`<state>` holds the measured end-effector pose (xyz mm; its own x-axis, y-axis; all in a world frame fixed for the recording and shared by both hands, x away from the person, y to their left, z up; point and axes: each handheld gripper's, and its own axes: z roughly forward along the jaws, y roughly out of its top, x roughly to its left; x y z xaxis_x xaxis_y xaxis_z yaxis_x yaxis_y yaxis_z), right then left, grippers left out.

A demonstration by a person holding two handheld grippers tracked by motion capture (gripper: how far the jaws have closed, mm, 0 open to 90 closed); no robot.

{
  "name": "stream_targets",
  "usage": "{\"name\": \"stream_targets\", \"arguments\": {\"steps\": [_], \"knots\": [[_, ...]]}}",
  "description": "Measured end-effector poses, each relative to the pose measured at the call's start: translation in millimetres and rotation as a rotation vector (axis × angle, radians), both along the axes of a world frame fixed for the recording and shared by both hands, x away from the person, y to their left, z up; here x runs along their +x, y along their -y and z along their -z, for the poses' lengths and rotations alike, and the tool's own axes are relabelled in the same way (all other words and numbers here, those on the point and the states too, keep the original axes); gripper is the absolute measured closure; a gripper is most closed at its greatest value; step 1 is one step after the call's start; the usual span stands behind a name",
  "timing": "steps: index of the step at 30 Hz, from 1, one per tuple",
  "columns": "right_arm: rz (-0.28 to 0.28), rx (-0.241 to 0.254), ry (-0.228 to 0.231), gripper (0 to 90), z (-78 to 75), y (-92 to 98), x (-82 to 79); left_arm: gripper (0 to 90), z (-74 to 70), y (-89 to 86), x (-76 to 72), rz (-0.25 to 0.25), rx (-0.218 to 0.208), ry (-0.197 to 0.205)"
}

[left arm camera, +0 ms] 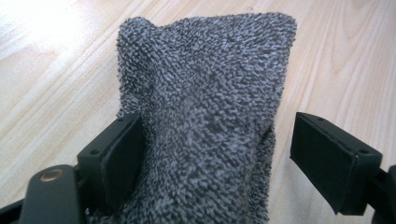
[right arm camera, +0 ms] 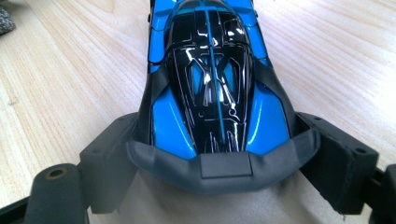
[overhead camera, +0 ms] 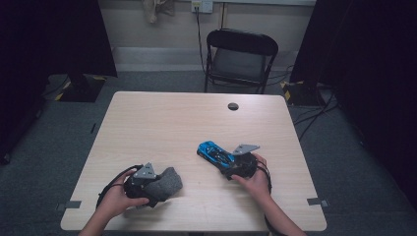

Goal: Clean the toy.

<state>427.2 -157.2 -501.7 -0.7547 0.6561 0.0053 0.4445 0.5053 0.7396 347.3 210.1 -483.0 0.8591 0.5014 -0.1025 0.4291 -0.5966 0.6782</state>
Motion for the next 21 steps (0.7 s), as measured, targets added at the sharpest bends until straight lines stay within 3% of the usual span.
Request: {"name": "stream_targets", "arguments": {"steps": [3, 11, 13, 15, 17, 20, 21], "knots": [[-0.001, 0.007, 0.004, 23.5, -0.3, 0.7, -0.7, 17.3, 0.2, 0.3, -0.5, -0.001, -0.002, 0.002], [-0.002, 0.007, 0.005, 24.0, -0.3, 0.9, -1.2, 15.3, 0.0, 3.4, -0.9, -0.01, 0.012, 0.015], [-0.001, 0.007, 0.006, 24.0, -0.3, 0.9, -1.3, 16.1, 2.9, 5.8, -1.4, -0.003, 0.041, 0.051], [-0.002, 0.006, 0.006, 24.0, -0.3, 1.0, -1.4, 23.2, 2.0, 5.9, -2.6, 0.008, 0.08, 0.083], [-0.001, 0.007, 0.007, 24.0, -0.2, 0.9, -1.5, 45.7, -1.1, 2.4, -2.1, 0.014, 0.098, 0.105], [0.0, 0.006, 0.007, 24.0, -0.2, 0.9, -1.5, 64.6, -3.1, 0.0, -1.2, -0.005, 0.092, 0.084], [0.0, 0.006, 0.008, 24.1, -0.2, 0.9, -1.7, 66.7, -4.9, 0.3, -0.2, -0.012, 0.104, 0.072]]}}
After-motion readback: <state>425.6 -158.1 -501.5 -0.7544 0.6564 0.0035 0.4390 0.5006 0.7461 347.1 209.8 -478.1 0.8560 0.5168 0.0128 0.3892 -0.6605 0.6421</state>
